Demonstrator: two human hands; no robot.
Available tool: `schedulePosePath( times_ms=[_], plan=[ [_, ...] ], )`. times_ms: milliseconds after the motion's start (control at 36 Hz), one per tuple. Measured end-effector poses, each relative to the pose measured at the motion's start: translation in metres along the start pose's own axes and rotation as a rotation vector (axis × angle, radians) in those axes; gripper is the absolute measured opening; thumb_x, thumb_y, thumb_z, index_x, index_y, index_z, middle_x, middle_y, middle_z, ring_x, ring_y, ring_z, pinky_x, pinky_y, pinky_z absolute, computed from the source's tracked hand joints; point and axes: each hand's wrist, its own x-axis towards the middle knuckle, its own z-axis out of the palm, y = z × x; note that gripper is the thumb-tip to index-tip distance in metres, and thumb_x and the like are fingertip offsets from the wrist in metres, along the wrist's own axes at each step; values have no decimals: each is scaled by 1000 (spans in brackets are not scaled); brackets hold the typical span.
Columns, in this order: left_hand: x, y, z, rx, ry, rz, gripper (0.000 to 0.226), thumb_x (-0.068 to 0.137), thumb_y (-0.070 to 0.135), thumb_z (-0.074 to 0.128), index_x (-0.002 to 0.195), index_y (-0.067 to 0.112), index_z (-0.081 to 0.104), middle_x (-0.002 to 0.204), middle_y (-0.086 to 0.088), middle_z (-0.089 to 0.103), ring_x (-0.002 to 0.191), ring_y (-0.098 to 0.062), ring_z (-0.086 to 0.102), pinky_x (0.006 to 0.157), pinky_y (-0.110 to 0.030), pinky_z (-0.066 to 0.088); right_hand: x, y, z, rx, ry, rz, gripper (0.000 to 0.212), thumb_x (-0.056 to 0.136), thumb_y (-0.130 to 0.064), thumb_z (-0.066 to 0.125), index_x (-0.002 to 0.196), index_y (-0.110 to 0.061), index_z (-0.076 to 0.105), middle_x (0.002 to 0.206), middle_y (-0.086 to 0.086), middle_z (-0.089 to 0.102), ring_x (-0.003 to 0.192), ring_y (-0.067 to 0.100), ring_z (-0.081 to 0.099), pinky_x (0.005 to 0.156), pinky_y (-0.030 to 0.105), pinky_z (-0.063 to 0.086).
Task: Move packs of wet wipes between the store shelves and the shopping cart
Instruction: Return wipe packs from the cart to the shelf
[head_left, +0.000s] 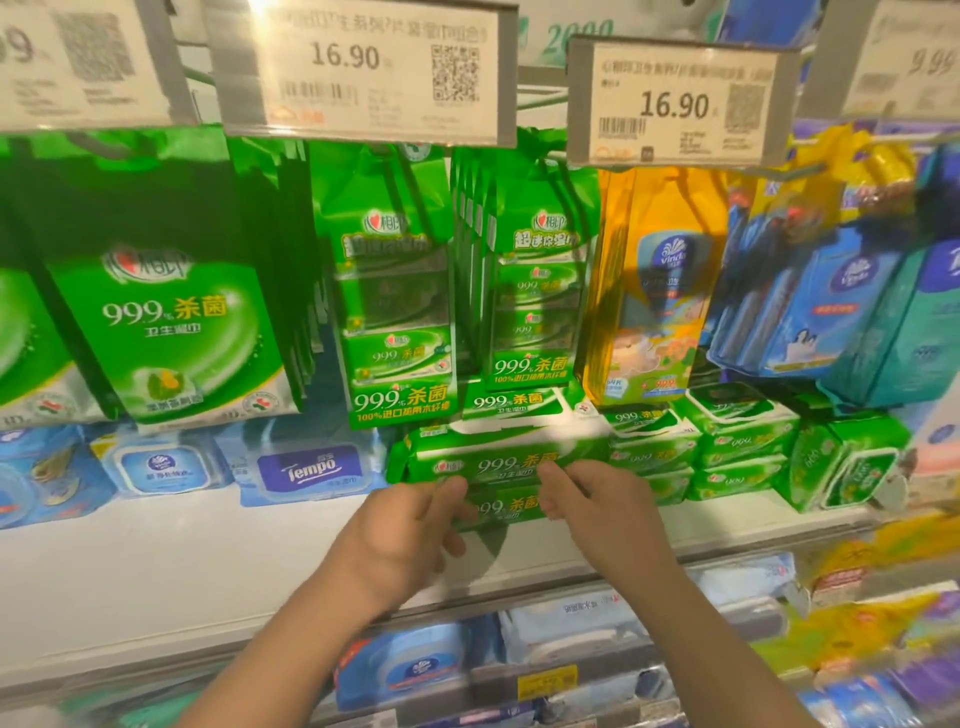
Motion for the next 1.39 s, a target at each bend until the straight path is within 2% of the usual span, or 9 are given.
schedulePosePath(
  times_ms=[222,333,444,556,694,861,1111,1250,1389],
  plan=[
    [5,-10,7,-135,-24,-89,46,101,41,52,75,10,75,64,-11,70,50,-21,56,52,-28,42,2,7,5,-29,-71,21,42,95,-52,59,71,-19,67,71,1,70,68,12,64,70,35,50],
    [9,-14,8,-91,26,-88,37,102,31,53,83,6,73,65,-6,69,47,-11,56,49,-24,45,2,12,11,-10,-81,23,45,99,-44,58,71,-10,64,71,10,67,68,21,61,70,39,48],
    [8,-10,14,-60,12,-82,32,103,25,52,83,8,70,65,3,65,48,-4,55,51,-21,47,4,11,13,-17,-83,15,43,100,-39,57,70,-10,64,68,8,66,65,17,59,64,34,44],
    [11,-13,14,-140,8,-110,31,103,23,53,82,7,69,68,-4,65,54,-14,56,55,-33,47,3,11,14,-23,-114,1,38,101,-35,56,68,-18,65,68,4,68,67,15,62,71,33,47],
    [18,-9,17,-274,24,-145,26,104,17,50,89,0,62,80,-13,62,62,-23,52,49,-29,38,5,8,20,2,-82,30,35,101,-35,57,68,-29,65,68,-8,70,70,2,63,64,16,44],
    [14,-4,19,-395,8,-189,21,105,8,43,90,4,57,73,-9,54,54,-16,44,45,-22,32,4,5,16,-46,-138,53,36,103,-34,54,70,-27,64,73,-7,69,74,8,62,66,15,42],
    [18,4,12,-298,-44,-197,50,108,25,42,95,-17,64,57,-12,65,42,-16,54,43,-22,42,8,1,18,-57,-138,52,40,103,-33,54,69,-17,66,74,10,70,78,29,66,77,39,52],
    [16,-4,11,-284,-60,-173,46,107,34,41,82,4,64,66,-10,64,56,-21,54,58,-31,44,14,2,11,-96,-185,40,43,101,-38,55,71,-13,70,73,10,72,75,28,67,72,36,52],
    [-6,-11,4,166,70,-97,63,93,65,40,79,14,74,77,-7,75,76,-27,68,85,-38,53,6,4,14,-192,-178,-35,41,99,-34,54,74,-6,67,69,11,66,73,26,63,70,32,49]
  ],
)
